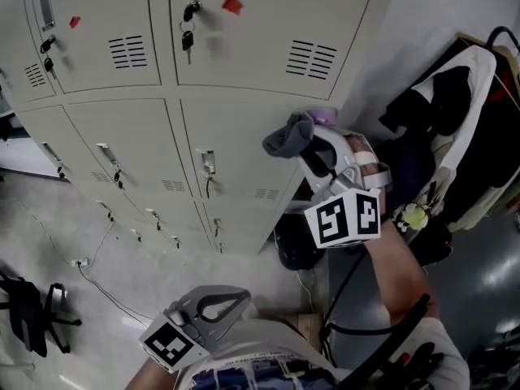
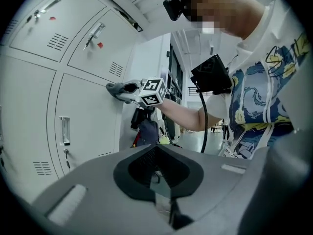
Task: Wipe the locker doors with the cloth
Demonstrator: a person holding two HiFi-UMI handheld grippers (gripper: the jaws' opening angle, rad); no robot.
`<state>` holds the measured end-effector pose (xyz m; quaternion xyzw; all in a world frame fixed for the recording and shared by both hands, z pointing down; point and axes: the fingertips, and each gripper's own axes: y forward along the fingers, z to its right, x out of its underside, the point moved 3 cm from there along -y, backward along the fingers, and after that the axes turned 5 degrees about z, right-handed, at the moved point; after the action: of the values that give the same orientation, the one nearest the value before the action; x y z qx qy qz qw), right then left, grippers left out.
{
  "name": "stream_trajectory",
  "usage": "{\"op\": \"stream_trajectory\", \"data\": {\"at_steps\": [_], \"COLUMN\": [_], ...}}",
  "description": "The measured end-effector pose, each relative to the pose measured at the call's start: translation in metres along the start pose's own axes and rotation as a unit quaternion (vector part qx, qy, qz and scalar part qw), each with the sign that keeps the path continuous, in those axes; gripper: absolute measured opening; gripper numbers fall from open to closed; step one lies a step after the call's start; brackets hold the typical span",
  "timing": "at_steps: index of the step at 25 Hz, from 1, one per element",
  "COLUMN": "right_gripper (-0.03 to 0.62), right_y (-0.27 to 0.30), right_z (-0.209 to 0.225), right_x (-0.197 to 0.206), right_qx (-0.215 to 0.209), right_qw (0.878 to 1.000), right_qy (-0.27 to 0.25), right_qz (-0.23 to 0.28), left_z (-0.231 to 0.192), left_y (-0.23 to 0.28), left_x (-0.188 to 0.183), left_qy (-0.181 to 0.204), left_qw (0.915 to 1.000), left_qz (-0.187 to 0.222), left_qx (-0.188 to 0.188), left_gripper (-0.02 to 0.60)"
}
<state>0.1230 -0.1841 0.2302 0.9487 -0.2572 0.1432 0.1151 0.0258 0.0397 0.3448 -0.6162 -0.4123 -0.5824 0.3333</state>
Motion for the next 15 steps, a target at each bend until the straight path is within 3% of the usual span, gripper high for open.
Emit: {"op": "stream_trajectory", "data": {"at_steps": [6,15], "right_gripper": [0.115,0.115], "right_y": [0.018,0.03], "right_z": [-0.008,-0.06], "right_x": [0.02,0.035], "right_qx": [0.003,-0.034], "right_qw": [1.0,0.999], "right_qy": [0.001,0.033], "right_qz": [0.002,-0.026], "left_z": [-0.015,-0.034], "left_y": [0.021,0.012], "left_x": [0.002,-0.005], "left_qy": [-0.008,0.001], "left_qw": [0.9998,1.0], "left_qz": [0.009,-0.008], "left_qx": [-0.016,0.0], "left_gripper": [0.003,0.003]}}
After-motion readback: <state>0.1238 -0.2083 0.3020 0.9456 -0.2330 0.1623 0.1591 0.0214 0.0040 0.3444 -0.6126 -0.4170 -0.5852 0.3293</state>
